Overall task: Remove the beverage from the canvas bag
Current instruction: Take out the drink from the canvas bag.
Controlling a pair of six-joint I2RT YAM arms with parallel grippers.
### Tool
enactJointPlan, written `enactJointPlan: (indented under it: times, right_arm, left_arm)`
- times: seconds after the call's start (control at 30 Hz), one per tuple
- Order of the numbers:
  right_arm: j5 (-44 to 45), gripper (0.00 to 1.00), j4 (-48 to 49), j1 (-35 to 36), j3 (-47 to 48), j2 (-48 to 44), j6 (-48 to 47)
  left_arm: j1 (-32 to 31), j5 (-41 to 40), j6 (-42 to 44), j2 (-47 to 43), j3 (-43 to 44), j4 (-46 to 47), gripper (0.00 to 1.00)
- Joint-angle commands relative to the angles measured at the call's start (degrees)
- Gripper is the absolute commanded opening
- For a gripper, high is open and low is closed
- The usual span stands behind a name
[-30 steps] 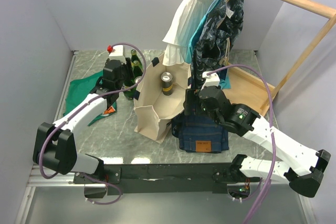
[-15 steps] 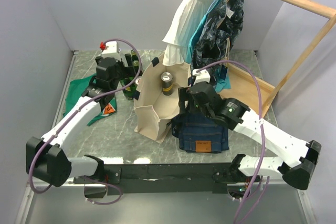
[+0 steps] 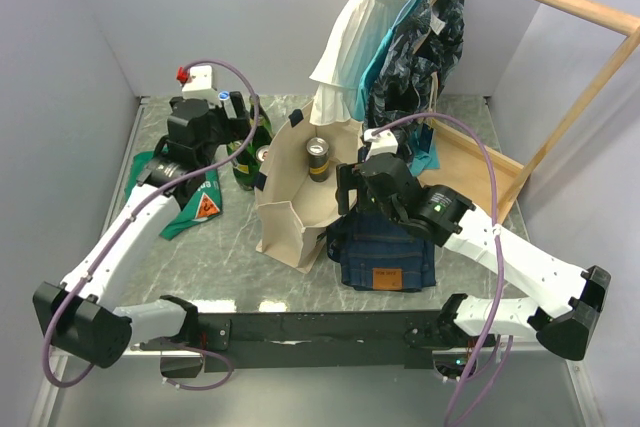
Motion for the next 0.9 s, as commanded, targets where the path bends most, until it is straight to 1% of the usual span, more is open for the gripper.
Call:
enactJointPlan:
  times: [0.0,0.17,0.27,0.37,0.43,0.5,0.53,0.6,0.63,0.7,0.73,0.8,0.87]
  right_arm:
    - [-0.5,0.95,2.4,-0.3,2.2,-1.1,0.1]
    - [-1.2,0.95,3.9,-0.3,0.7,-2.5,0.0]
    - [-1.8,0.95,5.1,-0.4,-0.5,-3.6,0.0]
    - [-2.0,0.95,6.4,-0.3,-1.5,-4.8,0.3]
    - [-2.1,0.95,6.5,-0.3,-1.8,-5.4,1.0]
    - [-2.1,0.93,6.3,-0.3,-2.4,-5.6,1.9]
    - [-2.0,0.93,6.3,-0.4,-2.7,-6.1,2.3]
    - [-2.0,0.93,6.8,-0.4,-4.0,-7.3,3.1]
    - [-2.1,0.93,7.0,-0.3,-4.6,-7.7,3.3]
    - [-2.2,0.93,7.3,-0.3,-5.7,-8.6,3.6]
    - [-2.0,0.93,7.2,-0.4,-5.9,-8.8,3.6]
    - [-1.2,0.93,6.4,-0.3,-6.2,-9.2,3.7]
    - [-0.4,0.93,5.8,-0.4,-6.3,-9.2,3.7]
  left_arm:
    - [-0.2,3.9,-0.4,-3.1,4.9,-2.4,0.96]
    - [-0.2,7.9,-1.1,-4.8,8.1,-6.5,0.96]
    - [-0.2,8.6,-2.4,-4.9,12.0,-10.2,0.96]
    - [-0.2,12.0,-2.6,-4.9,15.2,-12.5,0.96]
    - [-0.2,15.1,-3.2,-5.2,16.3,-12.9,0.96]
    - [-0.2,16.5,-3.6,-5.2,17.4,-12.4,0.96]
    - [-0.2,19.6,-3.8,-5.2,17.7,-12.0,0.96]
    - [-0.2,22.6,-4.1,-4.3,19.3,-11.3,0.96]
    - [-0.2,26.1,-4.2,-3.9,19.9,-11.2,0.96]
    - [-0.3,29.9,-4.4,-1.9,21.4,-11.3,0.96]
    - [-0.6,33.2,-4.4,-1.0,22.0,-11.6,0.96]
    - [-1.6,34.8,-3.5,2.0,23.6,-12.4,0.96]
    - [-4.6,32.2,-2.5,4.6,24.9,-13.9,0.96]
